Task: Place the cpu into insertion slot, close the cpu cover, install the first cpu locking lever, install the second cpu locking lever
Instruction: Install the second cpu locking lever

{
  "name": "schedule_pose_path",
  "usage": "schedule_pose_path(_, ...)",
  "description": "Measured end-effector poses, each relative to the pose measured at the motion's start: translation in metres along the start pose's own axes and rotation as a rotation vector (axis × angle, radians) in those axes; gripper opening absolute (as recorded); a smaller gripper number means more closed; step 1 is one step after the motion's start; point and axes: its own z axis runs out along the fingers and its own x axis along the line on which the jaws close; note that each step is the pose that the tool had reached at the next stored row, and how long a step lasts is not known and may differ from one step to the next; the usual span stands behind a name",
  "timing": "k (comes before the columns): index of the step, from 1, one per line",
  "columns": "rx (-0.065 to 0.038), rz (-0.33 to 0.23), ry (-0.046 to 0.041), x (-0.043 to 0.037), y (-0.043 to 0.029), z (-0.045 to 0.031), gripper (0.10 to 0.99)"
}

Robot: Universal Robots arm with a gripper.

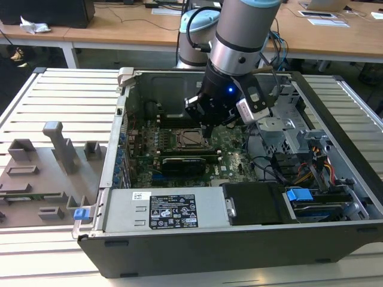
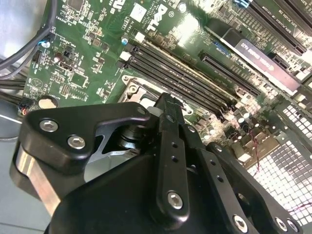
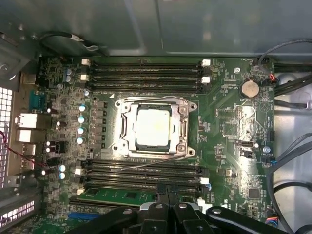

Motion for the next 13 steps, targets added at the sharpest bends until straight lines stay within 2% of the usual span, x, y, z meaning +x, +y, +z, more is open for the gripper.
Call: schedule_pose_path(13,0.0,0.0,0.0,-0.0003,-0.0046,0.0045,0.106)
